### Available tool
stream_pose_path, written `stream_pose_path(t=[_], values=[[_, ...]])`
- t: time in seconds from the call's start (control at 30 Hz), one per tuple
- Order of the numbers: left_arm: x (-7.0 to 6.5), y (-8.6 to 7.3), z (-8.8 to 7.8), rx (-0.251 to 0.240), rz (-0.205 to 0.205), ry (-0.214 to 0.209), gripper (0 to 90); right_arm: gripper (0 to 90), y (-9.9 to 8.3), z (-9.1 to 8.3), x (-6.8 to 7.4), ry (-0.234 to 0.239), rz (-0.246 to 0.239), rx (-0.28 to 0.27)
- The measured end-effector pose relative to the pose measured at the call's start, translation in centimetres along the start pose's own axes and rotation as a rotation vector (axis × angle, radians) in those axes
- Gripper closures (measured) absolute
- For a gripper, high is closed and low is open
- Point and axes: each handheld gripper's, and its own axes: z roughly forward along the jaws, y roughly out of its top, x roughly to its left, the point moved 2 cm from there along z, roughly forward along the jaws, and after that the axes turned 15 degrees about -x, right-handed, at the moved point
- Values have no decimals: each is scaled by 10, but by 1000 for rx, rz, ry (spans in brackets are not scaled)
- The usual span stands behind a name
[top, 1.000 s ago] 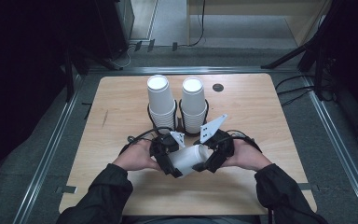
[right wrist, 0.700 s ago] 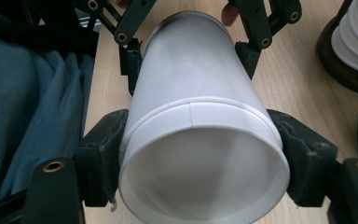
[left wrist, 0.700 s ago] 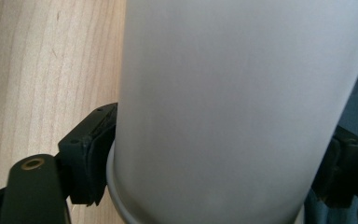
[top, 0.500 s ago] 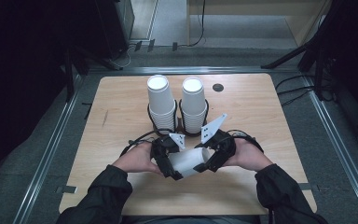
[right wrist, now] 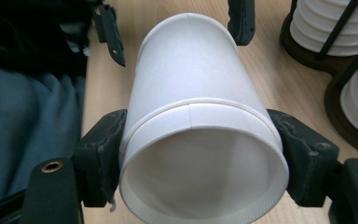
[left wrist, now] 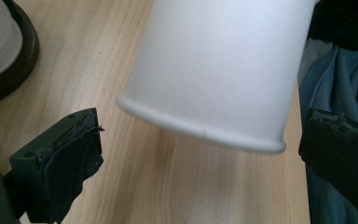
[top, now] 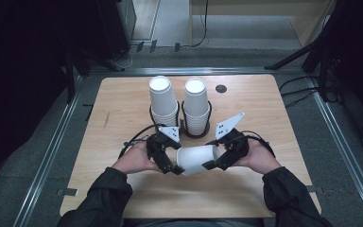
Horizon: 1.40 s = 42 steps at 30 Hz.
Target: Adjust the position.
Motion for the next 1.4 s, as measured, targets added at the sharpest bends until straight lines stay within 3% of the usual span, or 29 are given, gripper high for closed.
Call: stream_pose_path(t=[0.07,0.3,0.5,0.8,0.87,0.97,1.03,1.2,1.33,1.4], values=[[-1,0,-3,-17,-3,5,0,260,0,-4,-1,-9,24,-16],[1,-3,-9,-86,-42,17,0,260,6,-13,1,-32,31,-91],[-1,-3,-7,-131,-31,10,0,260,12,-19,1,-34,44,-161],[-5,3,-4,-210,-47,-26,0,260,22,-11,4,9,65,-230],[-5,4,-4,-240,-78,-52,0,260,23,-7,5,39,74,-235],[-4,5,-11,-296,-106,-48,59,262,23,-1,6,42,67,-224],[-5,5,-14,-296,-89,-53,87,265,24,-2,5,51,77,-244],[-6,8,-15,-251,-108,-65,138,266,25,-4,5,59,72,-257],[-6,8,-17,-233,-86,-51,152,256,23,-2,5,57,75,-240],[-5,8,-18,-225,-84,-51,155,209,23,-2,6,59,79,-231]])
